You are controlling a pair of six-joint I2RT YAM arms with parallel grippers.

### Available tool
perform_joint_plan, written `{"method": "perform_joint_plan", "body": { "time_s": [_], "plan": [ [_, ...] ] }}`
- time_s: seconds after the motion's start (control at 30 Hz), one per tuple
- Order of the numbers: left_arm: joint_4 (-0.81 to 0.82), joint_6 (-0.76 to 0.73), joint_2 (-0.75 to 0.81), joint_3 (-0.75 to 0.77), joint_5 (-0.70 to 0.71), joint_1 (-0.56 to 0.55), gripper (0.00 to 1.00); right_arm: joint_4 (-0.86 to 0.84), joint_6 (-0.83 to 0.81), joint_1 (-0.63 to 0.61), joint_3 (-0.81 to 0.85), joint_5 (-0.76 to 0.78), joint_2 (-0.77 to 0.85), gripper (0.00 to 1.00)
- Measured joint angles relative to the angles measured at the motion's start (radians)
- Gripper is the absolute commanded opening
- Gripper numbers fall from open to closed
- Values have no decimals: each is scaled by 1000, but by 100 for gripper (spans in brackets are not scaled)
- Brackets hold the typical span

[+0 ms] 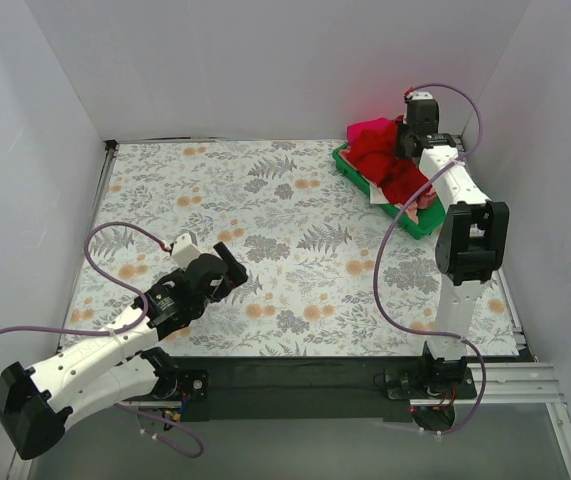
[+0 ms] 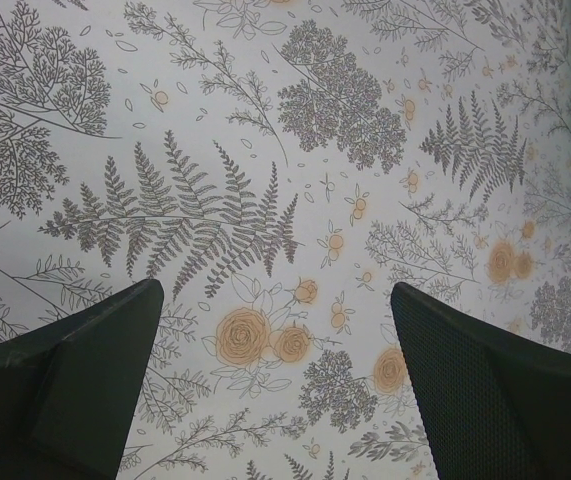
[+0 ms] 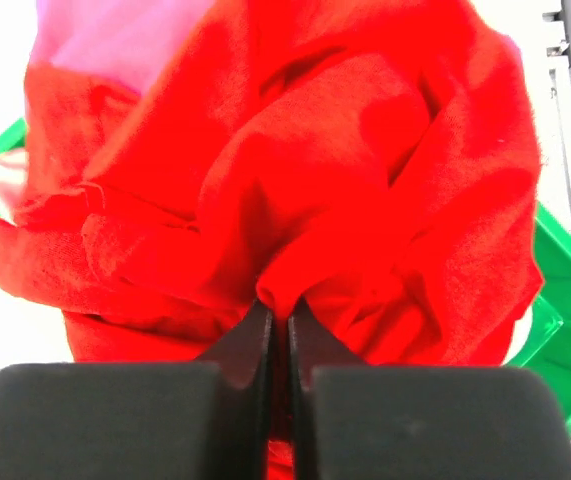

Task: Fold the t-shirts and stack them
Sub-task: Grab the tshirt from the pile, then move the tshirt to the center of the board

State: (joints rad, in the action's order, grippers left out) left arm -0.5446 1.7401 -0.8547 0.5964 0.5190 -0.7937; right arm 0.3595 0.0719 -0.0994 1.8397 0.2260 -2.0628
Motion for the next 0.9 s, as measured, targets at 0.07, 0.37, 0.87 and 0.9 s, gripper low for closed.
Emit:
{"method": "perform_joint_plan", "body": {
  "time_s": [0.07, 0.37, 0.87, 0.9],
  "plan": [
    [3, -5, 0, 0, -7, 0, 98, 4, -2, 0, 6, 0, 13, 1],
    [25, -23, 51, -2, -33, 0, 98, 53, -18, 0, 6, -74, 266, 1],
    [13, -4, 184, -14, -35, 0, 98, 66, 7, -219, 135, -605, 591, 1],
    [5, 3, 189, -14, -35, 0, 98, 71, 6, -279, 148, -620, 590, 1]
  ]
}}
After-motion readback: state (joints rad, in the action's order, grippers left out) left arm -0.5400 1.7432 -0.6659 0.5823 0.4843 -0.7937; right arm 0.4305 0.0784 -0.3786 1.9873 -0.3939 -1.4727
